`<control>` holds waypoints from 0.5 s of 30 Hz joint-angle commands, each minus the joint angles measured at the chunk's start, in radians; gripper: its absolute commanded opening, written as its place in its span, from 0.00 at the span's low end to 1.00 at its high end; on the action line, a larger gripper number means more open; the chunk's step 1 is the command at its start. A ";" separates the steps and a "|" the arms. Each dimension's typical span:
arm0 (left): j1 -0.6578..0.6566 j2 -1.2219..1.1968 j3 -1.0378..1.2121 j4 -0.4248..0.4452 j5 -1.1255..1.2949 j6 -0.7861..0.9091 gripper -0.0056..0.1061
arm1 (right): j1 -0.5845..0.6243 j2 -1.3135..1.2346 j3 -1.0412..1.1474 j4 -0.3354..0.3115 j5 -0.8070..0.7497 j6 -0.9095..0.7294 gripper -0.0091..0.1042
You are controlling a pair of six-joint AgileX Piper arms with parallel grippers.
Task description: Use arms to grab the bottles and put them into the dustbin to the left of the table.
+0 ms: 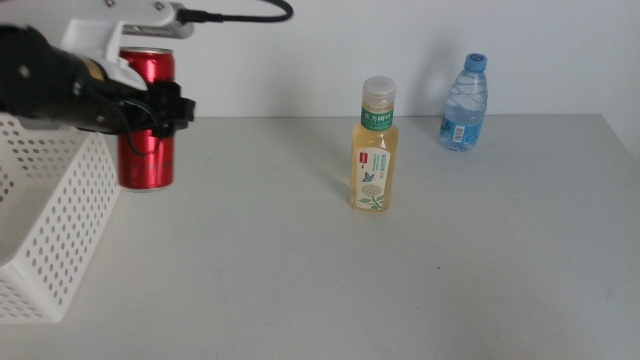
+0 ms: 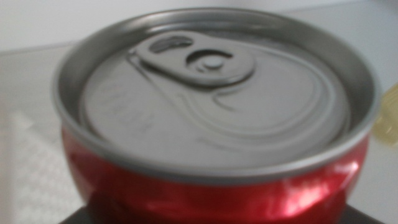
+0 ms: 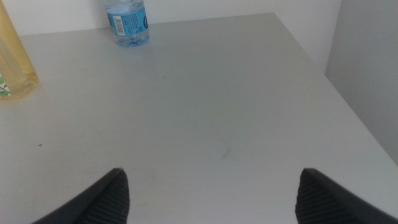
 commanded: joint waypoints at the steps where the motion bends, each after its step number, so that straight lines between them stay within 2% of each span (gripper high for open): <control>1: 0.075 -0.041 -0.167 -0.096 0.228 0.156 0.04 | 0.001 -0.021 -0.008 -0.013 -0.053 -0.005 0.91; 4: 0.182 -0.026 -0.307 -0.158 0.451 0.286 0.04 | 0.001 -0.021 -0.008 -0.013 -0.053 -0.005 0.91; 7: 0.278 -0.012 -0.427 -0.162 0.598 0.337 0.04 | 0.001 -0.021 -0.008 -0.013 -0.053 -0.005 0.91; 15: 0.479 0.088 -0.549 -0.150 0.731 0.381 0.04 | 0.001 -0.021 -0.008 -0.013 -0.053 -0.005 0.91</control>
